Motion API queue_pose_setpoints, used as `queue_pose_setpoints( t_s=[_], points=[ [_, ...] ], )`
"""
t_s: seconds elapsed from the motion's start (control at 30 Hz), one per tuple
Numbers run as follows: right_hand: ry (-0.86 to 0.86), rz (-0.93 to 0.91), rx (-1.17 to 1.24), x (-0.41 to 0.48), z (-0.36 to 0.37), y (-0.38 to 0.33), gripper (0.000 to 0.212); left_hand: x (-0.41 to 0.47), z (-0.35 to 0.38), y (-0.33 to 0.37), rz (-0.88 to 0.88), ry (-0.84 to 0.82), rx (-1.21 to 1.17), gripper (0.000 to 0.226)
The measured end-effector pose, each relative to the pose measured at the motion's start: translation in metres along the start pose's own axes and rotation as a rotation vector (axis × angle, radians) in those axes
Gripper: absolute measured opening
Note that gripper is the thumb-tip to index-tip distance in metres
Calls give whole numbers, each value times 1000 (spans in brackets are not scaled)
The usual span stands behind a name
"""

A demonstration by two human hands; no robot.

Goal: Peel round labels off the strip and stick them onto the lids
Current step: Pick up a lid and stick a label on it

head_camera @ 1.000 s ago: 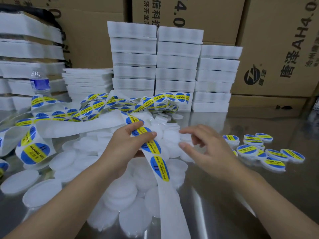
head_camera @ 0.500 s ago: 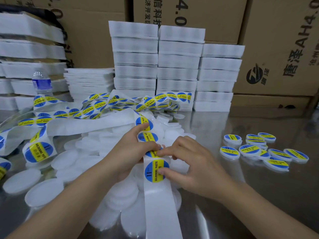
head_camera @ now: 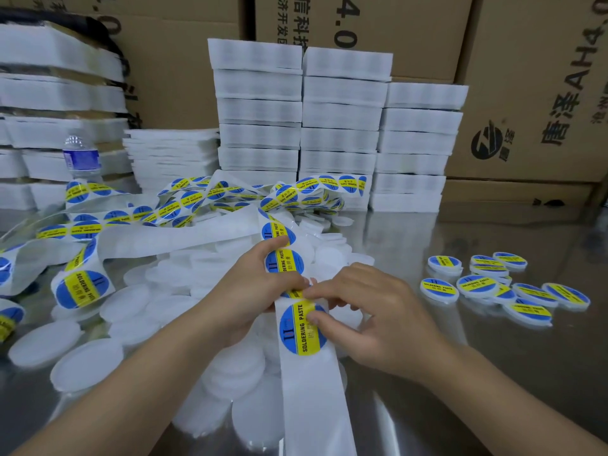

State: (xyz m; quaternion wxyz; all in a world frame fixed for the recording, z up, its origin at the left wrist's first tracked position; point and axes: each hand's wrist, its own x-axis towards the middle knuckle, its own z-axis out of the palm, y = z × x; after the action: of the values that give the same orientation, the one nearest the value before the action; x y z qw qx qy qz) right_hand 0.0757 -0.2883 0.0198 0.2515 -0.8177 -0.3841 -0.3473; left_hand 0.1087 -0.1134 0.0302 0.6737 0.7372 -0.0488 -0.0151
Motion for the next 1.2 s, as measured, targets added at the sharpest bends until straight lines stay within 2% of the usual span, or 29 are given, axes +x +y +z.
queue_pose_setpoints(
  t_s=[0.13, 0.33, 0.57, 0.93, 1.07, 1.2],
  points=[
    [-20, -6, 3, 0, -1, 0, 8, -1, 0, 1, -15, 1, -2, 65],
    [-23, -6, 19, -1, 0, 1, 13, 0, 1, 1, -10, 6, 42, 67],
    [-12, -37, -2, 0, 1, 1, 3, -1, 1, 2, -14, 0, 31, 62],
    [-186, 85, 154, 1, -5, -8, 4, 2, 0, 1, 132, 121, -7, 22],
    [-213, 114, 179, 1, -6, -9, 1, 4, -3, 1, 162, 197, -20, 32],
    [-209, 174, 243, 1, -6, -10, 17, 8, -8, 1, 165, 288, -26, 37]
  ],
)
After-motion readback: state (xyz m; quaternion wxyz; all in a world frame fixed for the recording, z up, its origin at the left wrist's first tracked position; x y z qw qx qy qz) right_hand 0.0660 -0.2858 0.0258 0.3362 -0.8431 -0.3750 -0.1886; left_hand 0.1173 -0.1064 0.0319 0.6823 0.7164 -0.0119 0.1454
